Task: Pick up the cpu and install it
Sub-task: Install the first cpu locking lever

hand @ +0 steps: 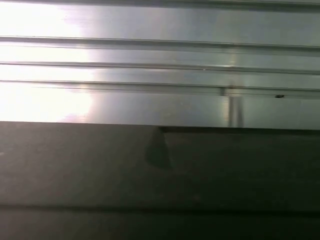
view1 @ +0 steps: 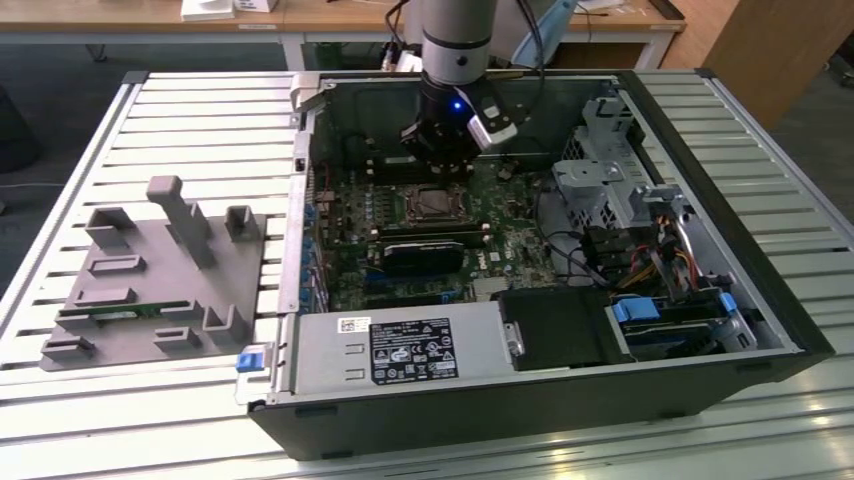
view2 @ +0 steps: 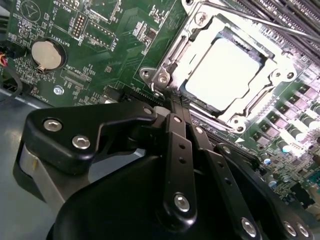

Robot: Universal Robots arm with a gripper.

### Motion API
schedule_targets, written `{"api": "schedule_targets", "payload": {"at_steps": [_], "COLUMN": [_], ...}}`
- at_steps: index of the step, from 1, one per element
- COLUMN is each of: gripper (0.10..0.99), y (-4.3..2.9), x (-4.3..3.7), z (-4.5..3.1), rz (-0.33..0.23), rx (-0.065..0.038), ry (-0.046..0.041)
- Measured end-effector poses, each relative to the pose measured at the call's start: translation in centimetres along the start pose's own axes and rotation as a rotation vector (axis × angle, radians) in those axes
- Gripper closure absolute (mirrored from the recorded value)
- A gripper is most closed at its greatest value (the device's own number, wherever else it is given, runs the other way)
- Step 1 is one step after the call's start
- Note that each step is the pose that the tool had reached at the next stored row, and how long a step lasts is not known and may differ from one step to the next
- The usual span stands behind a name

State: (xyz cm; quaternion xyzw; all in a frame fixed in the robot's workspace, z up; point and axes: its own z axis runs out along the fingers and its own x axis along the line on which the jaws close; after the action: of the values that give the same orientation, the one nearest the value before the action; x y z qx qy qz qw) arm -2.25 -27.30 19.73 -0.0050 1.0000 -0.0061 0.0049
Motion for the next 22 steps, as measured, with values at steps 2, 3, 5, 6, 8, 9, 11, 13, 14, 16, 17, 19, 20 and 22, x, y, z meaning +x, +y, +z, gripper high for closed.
{"api": "schedule_targets", "payload": {"at_steps": [2,3,5,6,8,9,11,13,14,16,17,19,20,22], "gripper": [0.973,0.973,0.973,0.973,0.973,0.973,0.973,0.973,0.973,0.973,0.973,0.973,0.973,0.973], "y": [0.01,0.02,0.04,0.02,0.01,0.0,-0.02,-0.09,-0.15,-0.31,-0.39,-0.53,-0.6,-0.68], "x": [0.0,-0.01,-0.02,-0.01,-0.02,-0.02,-0.03,-0.07,-0.07,-0.08,-0.08,-0.08,-0.08,-0.08], "z": [0.01,0.0,-0.2,-0.43,-0.97,-1.07,-1.07,-1.08,-1.07,-1.06,-1.06,-1.05,-1.05,-1.04], "rz": [0.0,0.0,0.0,0.0,0.0,0.0,0.0,0.0,0.0,0.0,0.0,0.0,0.0,0.0], "rx": [-0.01,-0.015,-0.02,-0.019,-0.019,-0.019,-0.019,-0.019,-0.019,-0.019,-0.02,-0.02,-0.02,-0.02], "ry": [-0.0002,-0.0003,-0.001,-0.0007,-0.0005,-0.0003,-0.0006,-0.0003,-0.0003,-0.0004,-0.0004,-0.0003,-0.0004,-0.0003]}}
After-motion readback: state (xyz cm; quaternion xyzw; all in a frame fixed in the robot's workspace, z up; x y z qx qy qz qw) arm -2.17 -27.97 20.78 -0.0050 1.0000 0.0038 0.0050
